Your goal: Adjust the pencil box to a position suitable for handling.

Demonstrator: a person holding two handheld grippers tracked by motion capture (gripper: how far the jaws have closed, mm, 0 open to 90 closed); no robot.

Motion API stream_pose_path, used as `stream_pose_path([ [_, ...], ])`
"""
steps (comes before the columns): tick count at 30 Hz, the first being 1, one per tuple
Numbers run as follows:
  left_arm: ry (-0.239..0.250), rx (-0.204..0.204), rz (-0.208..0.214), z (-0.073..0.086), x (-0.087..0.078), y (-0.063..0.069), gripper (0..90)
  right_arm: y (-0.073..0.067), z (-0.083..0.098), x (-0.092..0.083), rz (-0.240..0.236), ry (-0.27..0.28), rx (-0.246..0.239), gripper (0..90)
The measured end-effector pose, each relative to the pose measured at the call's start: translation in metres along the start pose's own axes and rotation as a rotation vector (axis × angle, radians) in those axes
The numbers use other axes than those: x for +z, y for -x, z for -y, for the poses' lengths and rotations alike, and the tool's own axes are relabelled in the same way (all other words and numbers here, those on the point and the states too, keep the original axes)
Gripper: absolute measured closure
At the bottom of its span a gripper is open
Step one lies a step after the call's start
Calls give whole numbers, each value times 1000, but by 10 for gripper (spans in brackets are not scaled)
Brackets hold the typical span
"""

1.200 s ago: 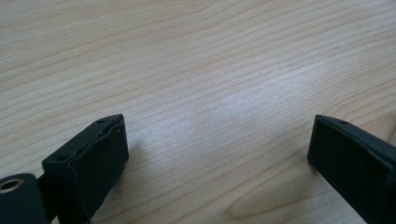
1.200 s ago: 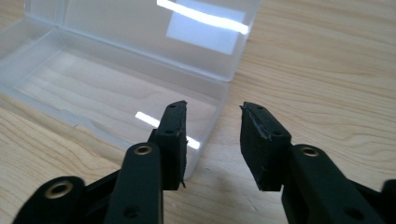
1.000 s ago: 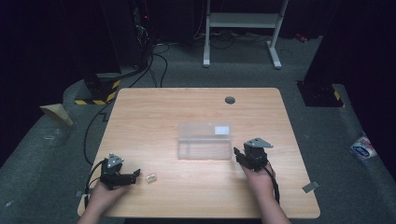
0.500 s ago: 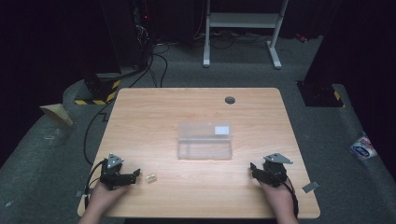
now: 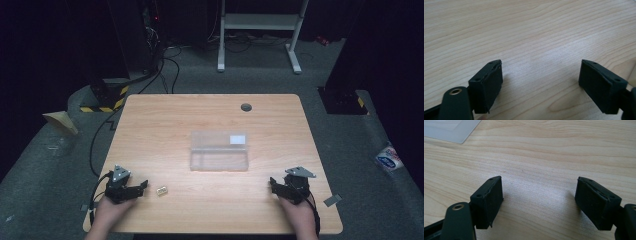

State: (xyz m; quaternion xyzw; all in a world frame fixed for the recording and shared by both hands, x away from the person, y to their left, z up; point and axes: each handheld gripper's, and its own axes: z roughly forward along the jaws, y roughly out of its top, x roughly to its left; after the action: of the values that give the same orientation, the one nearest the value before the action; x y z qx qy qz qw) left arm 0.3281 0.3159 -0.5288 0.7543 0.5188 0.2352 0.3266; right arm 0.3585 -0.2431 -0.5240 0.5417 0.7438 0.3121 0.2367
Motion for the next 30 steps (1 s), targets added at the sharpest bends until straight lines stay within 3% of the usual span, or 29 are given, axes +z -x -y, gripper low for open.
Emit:
stream_pose_path([
  [9,-2,-5,-13,0,-4,0,256,0,-1,1,3,-2,4,214],
  [14,7,-24,13,-1,-7,1,287,0,-1,1,3,-2,4,214],
  [15,9,-46,40,-2,-8,1,302,0,-1,1,3,-2,4,214],
  [17,15,-53,61,-4,-10,1,336,0,-1,1,3,-2,4,214],
  [20,23,-35,63,-7,-12,4,346,0,-1,1,4,-2,4,214],
  [30,56,-29,104,-15,-18,13,358,0,-1,1,3,-2,3,215],
])
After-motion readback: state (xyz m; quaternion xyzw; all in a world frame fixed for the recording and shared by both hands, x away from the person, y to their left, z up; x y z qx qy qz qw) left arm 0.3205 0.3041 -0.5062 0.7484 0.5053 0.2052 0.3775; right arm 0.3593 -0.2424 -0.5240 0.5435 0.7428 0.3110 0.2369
